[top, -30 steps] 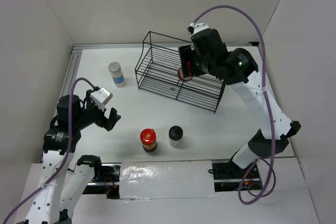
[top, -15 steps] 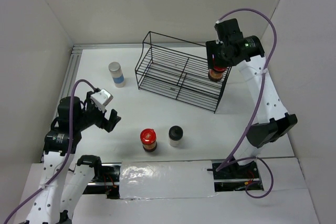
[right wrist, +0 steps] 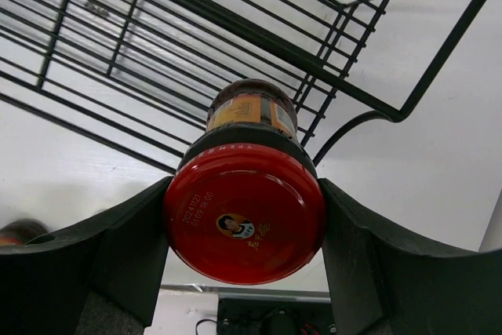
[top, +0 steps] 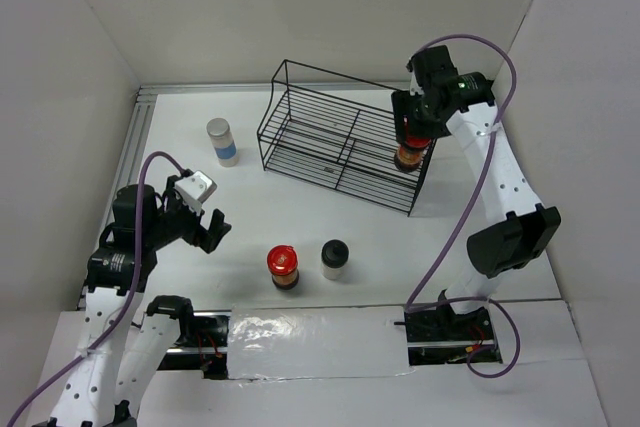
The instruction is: Organize the condiment bottles
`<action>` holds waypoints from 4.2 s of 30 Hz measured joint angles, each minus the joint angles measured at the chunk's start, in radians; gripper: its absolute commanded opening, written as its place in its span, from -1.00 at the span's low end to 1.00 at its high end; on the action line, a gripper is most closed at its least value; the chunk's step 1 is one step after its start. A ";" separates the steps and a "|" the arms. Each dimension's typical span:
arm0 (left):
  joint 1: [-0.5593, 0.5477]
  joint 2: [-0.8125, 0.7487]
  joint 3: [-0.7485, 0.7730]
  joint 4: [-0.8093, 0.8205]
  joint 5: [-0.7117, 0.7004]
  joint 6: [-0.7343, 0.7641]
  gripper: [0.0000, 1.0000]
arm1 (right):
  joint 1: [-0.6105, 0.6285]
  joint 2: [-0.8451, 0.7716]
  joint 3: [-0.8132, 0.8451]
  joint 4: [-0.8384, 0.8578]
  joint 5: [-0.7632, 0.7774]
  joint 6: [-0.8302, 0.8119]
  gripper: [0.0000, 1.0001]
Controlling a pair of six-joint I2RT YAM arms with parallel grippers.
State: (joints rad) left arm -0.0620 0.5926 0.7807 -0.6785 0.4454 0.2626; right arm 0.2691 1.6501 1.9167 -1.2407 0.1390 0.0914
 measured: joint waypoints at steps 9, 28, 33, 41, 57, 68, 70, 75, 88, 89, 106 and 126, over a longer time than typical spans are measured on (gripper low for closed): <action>0.000 0.000 0.000 0.000 -0.003 0.000 0.99 | -0.041 0.003 -0.037 0.051 -0.027 -0.005 -0.13; 0.000 0.000 0.000 0.001 -0.002 0.000 0.99 | -0.040 -0.001 -0.043 0.134 -0.035 -0.037 1.00; 0.000 0.003 0.000 0.001 -0.002 0.000 0.99 | -0.003 -0.074 -0.034 0.169 0.016 -0.047 1.00; 0.000 0.008 0.000 0.000 -0.003 0.000 0.99 | 0.132 -0.497 -0.237 0.361 -0.055 -0.051 -0.71; 0.000 0.021 0.019 -0.013 -0.006 -0.008 0.99 | 0.744 -0.592 -0.846 0.438 -0.134 0.151 0.51; 0.000 0.018 0.033 -0.027 -0.023 -0.008 0.99 | 1.007 -0.577 -0.886 0.525 0.197 0.273 0.06; 0.000 0.018 0.033 -0.029 -0.023 -0.008 0.99 | 0.985 -0.557 -0.898 0.535 0.193 0.282 0.12; 0.000 0.018 0.033 -0.033 -0.023 -0.008 0.99 | 0.949 -0.509 -0.926 0.541 0.163 0.295 0.13; 0.000 -0.004 0.033 -0.034 -0.024 -0.005 0.99 | 0.915 -0.427 -0.950 0.625 0.134 0.309 -0.03; 0.000 -0.006 0.033 -0.034 -0.025 -0.005 0.99 | 0.914 -0.423 -0.956 0.630 0.133 0.309 -0.05; 0.000 -0.032 0.032 -0.036 -0.034 -0.002 0.99 | 0.888 -0.407 -0.992 0.672 0.137 0.304 -0.72; 0.000 -0.047 0.013 -0.043 -0.041 0.000 0.99 | 0.932 -0.397 -0.869 0.621 0.221 0.248 -1.00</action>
State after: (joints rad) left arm -0.0620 0.5453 0.7940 -0.7216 0.4046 0.2626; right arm 1.2015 1.2530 1.0473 -0.6201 0.3599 0.3393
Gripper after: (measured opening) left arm 0.993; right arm 0.265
